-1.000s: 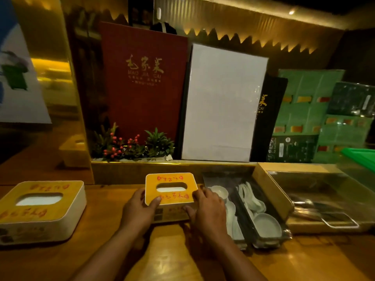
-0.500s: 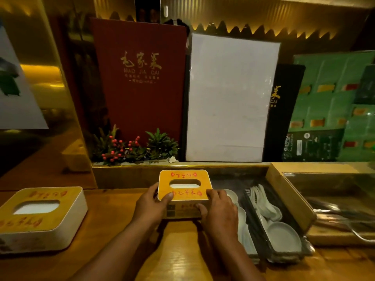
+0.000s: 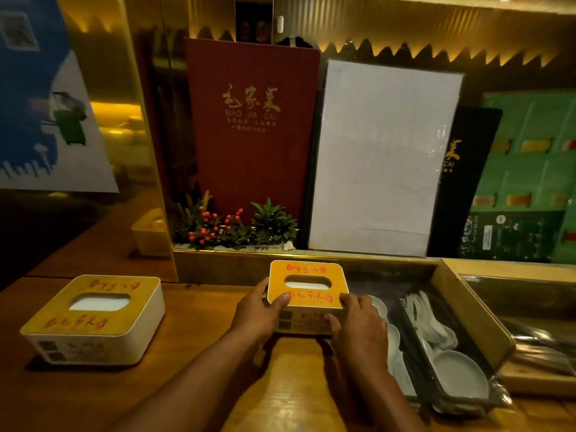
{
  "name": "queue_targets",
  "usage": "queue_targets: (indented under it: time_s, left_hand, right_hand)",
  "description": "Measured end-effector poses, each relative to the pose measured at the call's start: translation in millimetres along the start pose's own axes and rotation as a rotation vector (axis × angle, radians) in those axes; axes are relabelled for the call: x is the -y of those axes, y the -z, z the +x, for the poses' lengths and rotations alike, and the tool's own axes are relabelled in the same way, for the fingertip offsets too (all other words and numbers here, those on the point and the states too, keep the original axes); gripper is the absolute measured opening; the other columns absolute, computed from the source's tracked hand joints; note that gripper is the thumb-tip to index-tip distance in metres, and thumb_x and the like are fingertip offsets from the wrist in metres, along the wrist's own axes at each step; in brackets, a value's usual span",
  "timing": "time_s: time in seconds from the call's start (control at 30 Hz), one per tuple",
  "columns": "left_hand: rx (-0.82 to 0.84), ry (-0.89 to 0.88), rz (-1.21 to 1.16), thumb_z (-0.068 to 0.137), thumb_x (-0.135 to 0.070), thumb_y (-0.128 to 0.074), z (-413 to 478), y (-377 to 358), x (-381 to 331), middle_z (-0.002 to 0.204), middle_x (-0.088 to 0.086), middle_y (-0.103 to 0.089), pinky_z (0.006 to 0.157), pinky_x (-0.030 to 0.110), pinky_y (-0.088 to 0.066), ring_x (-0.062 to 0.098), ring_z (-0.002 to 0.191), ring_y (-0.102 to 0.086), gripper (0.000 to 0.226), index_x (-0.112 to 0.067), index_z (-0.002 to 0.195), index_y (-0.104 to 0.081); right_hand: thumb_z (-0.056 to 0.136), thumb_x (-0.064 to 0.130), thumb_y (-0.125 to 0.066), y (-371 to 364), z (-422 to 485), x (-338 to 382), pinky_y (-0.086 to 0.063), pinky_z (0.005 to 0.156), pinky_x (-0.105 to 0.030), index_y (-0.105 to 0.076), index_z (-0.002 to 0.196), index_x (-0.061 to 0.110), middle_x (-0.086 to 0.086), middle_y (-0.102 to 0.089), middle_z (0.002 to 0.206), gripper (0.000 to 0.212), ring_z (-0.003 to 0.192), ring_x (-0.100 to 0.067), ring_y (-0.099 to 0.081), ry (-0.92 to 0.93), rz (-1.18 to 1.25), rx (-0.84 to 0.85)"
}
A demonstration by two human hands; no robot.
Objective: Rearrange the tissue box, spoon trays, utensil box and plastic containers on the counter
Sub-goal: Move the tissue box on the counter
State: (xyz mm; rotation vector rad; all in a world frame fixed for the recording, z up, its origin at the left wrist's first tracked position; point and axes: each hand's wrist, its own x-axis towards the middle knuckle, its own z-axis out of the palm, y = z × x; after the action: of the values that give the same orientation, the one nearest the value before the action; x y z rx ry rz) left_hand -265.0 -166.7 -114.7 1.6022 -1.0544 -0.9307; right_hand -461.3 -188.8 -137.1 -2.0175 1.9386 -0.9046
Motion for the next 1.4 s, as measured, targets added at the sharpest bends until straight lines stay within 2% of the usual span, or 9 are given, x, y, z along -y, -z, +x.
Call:
queue_targets:
  time_s: [0.1,0.23,0.37,0.47,0.6,0.83,1.1,1.23,1.4]
  left_hand:
    - [0.003,-0.021,0.059,0.094,-0.044,-0.059,-4.4,8.5,-0.6,0.144,-0.003,-0.053,0.09,0.032,-0.053,0.018,0.119,-0.059,0.062,-0.032,0.15,-0.036]
    - [0.004,-0.105,0.055,0.094,-0.051,-0.052,-16.8,42.6,-2.3,0.157,-0.004,-0.038,0.106,0.038,-0.042,0.017,0.138,-0.043,0.065,-0.032,0.153,-0.029]
    - [-0.002,-0.235,0.133,0.092,-0.056,-0.05,-27.4,108.1,-3.4,0.15,-0.01,-0.045,0.105,0.043,-0.045,0.013,0.135,-0.045,0.059,-0.038,0.146,-0.038]
    - [-0.064,-0.32,0.221,0.095,-0.05,-0.053,-31.3,167.6,-1.3,0.143,-0.007,-0.053,0.099,0.034,-0.046,0.011,0.128,-0.05,0.052,-0.032,0.143,-0.046]
    - [-0.172,-0.399,0.413,0.093,-0.041,-0.062,-31.7,250.4,13.2,0.135,-0.004,-0.059,0.09,0.037,-0.052,0.018,0.118,-0.059,0.045,-0.029,0.136,-0.056]
    - [-0.182,-0.31,0.504,0.088,-0.038,-0.07,-20.2,347.4,66.9,0.143,0.002,-0.048,0.082,0.031,-0.043,0.024,0.121,-0.054,0.052,-0.028,0.136,-0.055]
    - [-0.09,-0.242,0.268,0.094,-0.028,-0.062,-4.0,307.5,96.9,0.154,0.005,-0.036,0.09,0.053,-0.054,0.031,0.132,-0.046,0.071,-0.037,0.153,-0.023]
    - [0.02,-0.204,0.111,0.091,-0.032,-0.065,4.3,268.1,89.0,0.143,-0.003,-0.051,0.084,0.049,-0.058,0.024,0.121,-0.057,0.068,-0.044,0.146,-0.028]
    - [0.043,-0.185,0.139,0.087,-0.043,-0.069,23.8,218.1,73.7,0.138,0.002,-0.059,0.091,0.049,-0.056,0.024,0.118,-0.06,0.068,-0.032,0.146,-0.036]
  right_hand:
    - [0.083,0.056,-0.067,3.3,-2.0,2.6,-0.045,0.102,-0.048,-0.048,0.133,0.031,0.001,-0.053,0.133,0.059,0.121,-0.02,-0.05,0.016,-0.025,0.034]
    - [0.08,0.064,-0.065,8.6,-9.5,15.9,-0.043,0.104,-0.052,-0.038,0.141,0.029,-0.005,-0.041,0.144,0.075,0.131,-0.026,-0.04,0.064,-0.063,-0.002]
    - [0.085,0.061,-0.061,3.3,-28.9,83.0,-0.047,0.094,-0.043,-0.049,0.132,0.028,-0.005,-0.05,0.135,0.059,0.119,-0.024,-0.047,0.229,0.007,-0.06]
    - [0.087,0.066,-0.054,-22.8,-58.6,154.4,-0.046,0.095,-0.039,-0.049,0.134,0.03,0.001,-0.052,0.132,0.059,0.119,-0.019,-0.048,0.329,0.046,0.126]
    - [0.084,0.065,-0.057,-81.2,-99.2,238.6,-0.048,0.093,-0.041,-0.039,0.14,0.033,-0.003,-0.05,0.131,0.067,0.118,-0.025,-0.051,0.45,0.074,0.299]
    - [0.077,0.071,-0.061,-122.3,-123.3,286.6,-0.048,0.085,-0.036,-0.052,0.108,0.036,0.001,-0.051,0.124,0.048,0.111,-0.02,-0.049,0.351,-0.026,0.204]
    - [0.089,0.064,-0.051,-100.4,-108.1,252.8,-0.043,0.094,-0.039,-0.05,0.13,0.036,0.002,-0.05,0.135,0.05,0.119,-0.02,-0.045,0.3,-0.176,0.168]
    - [0.088,0.062,-0.054,-86.1,-88.7,219.8,-0.045,0.094,-0.038,-0.055,0.125,0.035,0.004,-0.053,0.129,0.046,0.12,-0.019,-0.046,0.257,-0.241,0.075]
    - [0.086,0.052,-0.065,-72.1,-73.0,191.4,-0.047,0.097,-0.043,-0.067,0.11,0.026,0.0,-0.056,0.129,0.036,0.124,-0.023,-0.045,0.211,-0.286,-0.076]
